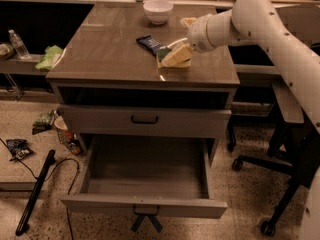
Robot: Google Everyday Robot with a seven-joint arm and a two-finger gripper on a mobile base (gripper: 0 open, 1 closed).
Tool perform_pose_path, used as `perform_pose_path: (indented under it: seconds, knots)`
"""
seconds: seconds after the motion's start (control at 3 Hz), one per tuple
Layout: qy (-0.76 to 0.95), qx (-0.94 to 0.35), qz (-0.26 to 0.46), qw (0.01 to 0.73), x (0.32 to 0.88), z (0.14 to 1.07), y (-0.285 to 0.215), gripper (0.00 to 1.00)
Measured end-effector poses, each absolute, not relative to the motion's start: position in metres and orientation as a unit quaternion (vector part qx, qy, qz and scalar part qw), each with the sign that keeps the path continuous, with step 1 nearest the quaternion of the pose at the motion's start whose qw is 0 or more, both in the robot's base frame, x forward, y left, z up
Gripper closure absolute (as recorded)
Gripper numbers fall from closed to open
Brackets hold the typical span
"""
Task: Pick sponge from middle drawer and place on counter
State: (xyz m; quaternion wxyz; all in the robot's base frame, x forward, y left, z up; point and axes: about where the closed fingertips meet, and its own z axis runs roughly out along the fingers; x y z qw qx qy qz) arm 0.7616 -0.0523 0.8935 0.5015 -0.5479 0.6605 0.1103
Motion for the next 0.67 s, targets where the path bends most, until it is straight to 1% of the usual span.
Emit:
perform_pose_path:
  seconds: [0.33,0.67]
  knots:
    - [0.669,-0.534,0.111,0.505,0.745,0.894,-0.069,0.0]
    - [0.669,-0.512,0.097,0.53,0.713,0.913,-0.093,0.0]
